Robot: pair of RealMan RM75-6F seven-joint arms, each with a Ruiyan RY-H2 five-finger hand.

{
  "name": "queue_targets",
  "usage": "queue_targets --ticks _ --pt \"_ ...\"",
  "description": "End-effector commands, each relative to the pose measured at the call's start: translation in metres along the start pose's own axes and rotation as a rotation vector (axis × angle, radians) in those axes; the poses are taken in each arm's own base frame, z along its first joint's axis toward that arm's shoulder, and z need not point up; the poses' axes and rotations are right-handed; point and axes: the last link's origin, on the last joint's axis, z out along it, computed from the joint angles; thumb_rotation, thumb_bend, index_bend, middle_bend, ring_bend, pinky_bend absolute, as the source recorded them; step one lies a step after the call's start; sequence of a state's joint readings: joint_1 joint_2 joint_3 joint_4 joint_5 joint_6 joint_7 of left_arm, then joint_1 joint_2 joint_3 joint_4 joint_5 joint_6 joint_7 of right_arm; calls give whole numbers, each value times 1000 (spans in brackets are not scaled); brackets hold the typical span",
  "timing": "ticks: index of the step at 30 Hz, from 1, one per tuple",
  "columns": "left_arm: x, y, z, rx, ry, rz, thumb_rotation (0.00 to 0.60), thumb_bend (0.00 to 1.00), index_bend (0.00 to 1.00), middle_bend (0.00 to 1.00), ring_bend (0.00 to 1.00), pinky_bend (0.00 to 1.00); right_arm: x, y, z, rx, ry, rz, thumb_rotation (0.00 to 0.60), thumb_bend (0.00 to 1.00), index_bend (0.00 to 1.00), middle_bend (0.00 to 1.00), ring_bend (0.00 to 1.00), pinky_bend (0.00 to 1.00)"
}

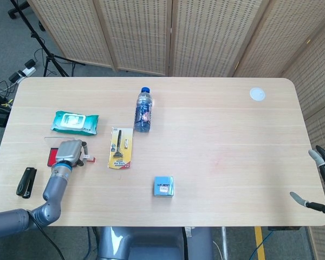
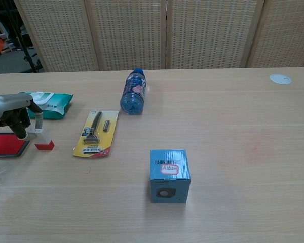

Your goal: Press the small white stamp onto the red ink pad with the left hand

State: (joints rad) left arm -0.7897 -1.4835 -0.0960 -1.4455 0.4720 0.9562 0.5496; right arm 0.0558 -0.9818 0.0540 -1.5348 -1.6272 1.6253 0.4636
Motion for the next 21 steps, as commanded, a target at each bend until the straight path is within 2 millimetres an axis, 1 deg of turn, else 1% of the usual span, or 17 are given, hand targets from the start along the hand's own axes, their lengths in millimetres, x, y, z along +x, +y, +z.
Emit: queue_targets --ticks 1,9,17,21 --pt "0 1 -1 -2 2 2 600 324 623 975 945 870 1 0 0 0 4 4 600 0 0 0 0 0" --pt "0 2 -2 -1 1 11 600 279 524 975 945 870 2 1 -1 0 7 9 600 0 0 0 0 0" --pt "1 2 -2 5 1 11 600 276 485 975 945 870 3 1 -1 1 8 8 600 0 0 0 0 0" --pt "3 0 -5 0 1 8 600 273 409 976 945 870 3 1 -1 0 9 7 600 0 0 0 0 0"
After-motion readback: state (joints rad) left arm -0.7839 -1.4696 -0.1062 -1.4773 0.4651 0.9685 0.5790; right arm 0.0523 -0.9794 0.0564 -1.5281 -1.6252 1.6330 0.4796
